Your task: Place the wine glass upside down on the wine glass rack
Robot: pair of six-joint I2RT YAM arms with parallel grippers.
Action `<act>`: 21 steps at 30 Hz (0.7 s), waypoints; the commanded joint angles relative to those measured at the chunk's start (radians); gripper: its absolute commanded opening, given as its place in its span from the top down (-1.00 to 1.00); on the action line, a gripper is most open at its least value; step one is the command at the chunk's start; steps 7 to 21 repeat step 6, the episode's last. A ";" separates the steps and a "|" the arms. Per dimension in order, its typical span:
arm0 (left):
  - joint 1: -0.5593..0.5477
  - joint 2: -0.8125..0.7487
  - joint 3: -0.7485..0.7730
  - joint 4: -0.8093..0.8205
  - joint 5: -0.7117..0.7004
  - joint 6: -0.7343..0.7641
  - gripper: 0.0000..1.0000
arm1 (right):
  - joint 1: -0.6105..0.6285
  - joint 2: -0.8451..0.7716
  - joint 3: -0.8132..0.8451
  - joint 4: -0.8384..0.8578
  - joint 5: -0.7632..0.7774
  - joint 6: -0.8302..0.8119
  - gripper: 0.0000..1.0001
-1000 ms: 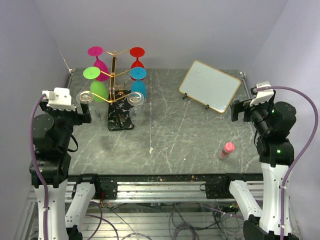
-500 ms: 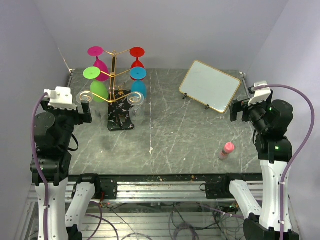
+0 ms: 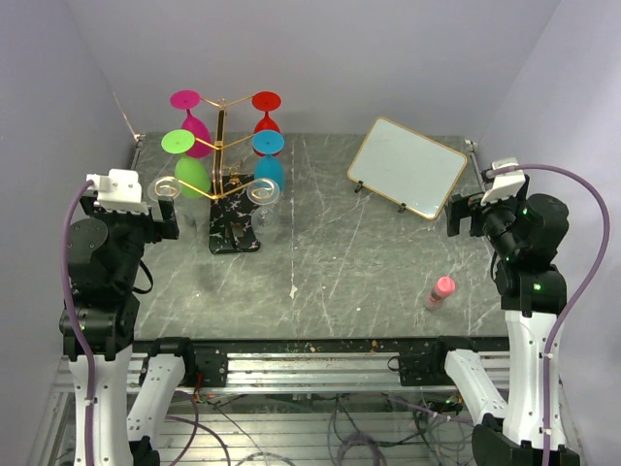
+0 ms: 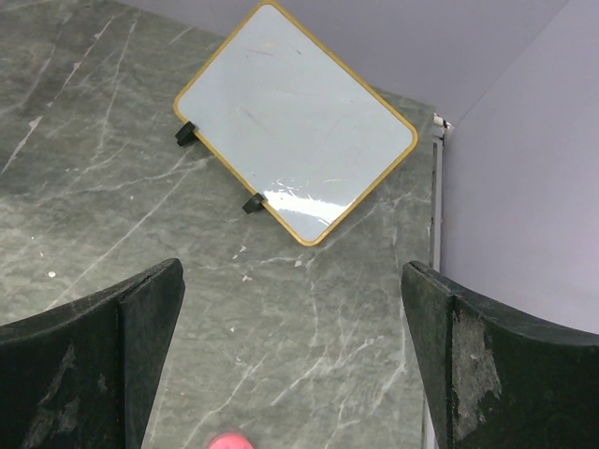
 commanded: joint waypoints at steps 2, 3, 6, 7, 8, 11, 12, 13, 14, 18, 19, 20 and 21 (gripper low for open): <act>0.011 -0.006 -0.007 0.005 0.023 0.004 -0.96 | -0.009 -0.007 -0.012 0.003 -0.009 -0.007 -0.99; 0.011 -0.005 -0.005 0.005 0.021 0.003 -0.96 | -0.009 -0.006 -0.012 0.004 -0.003 -0.007 -0.99; 0.011 -0.006 -0.011 0.006 0.023 0.006 -0.96 | -0.009 -0.005 -0.016 0.009 0.004 -0.006 -1.00; 0.011 -0.006 -0.011 0.006 0.023 0.006 -0.96 | -0.009 -0.005 -0.016 0.009 0.004 -0.006 -1.00; 0.011 -0.006 -0.011 0.006 0.023 0.006 -0.96 | -0.009 -0.005 -0.016 0.009 0.004 -0.006 -1.00; 0.011 -0.006 -0.011 0.006 0.023 0.006 -0.96 | -0.009 -0.005 -0.016 0.009 0.004 -0.006 -1.00; 0.011 -0.006 -0.011 0.006 0.023 0.006 -0.96 | -0.009 -0.005 -0.016 0.009 0.004 -0.006 -1.00; 0.011 -0.006 -0.011 0.006 0.023 0.006 -0.96 | -0.009 -0.005 -0.016 0.009 0.004 -0.006 -1.00; 0.011 -0.006 -0.011 0.006 0.023 0.006 -0.96 | -0.009 -0.005 -0.016 0.009 0.004 -0.006 -1.00; 0.011 -0.006 -0.011 0.006 0.023 0.006 -0.96 | -0.009 -0.005 -0.016 0.009 0.004 -0.006 -1.00; 0.011 -0.006 -0.011 0.006 0.023 0.006 -0.96 | -0.009 -0.005 -0.016 0.009 0.004 -0.006 -1.00; 0.011 -0.006 -0.011 0.006 0.023 0.006 -0.96 | -0.009 -0.005 -0.016 0.009 0.004 -0.006 -1.00; 0.011 -0.006 -0.011 0.006 0.023 0.006 -0.96 | -0.009 -0.005 -0.016 0.009 0.004 -0.006 -1.00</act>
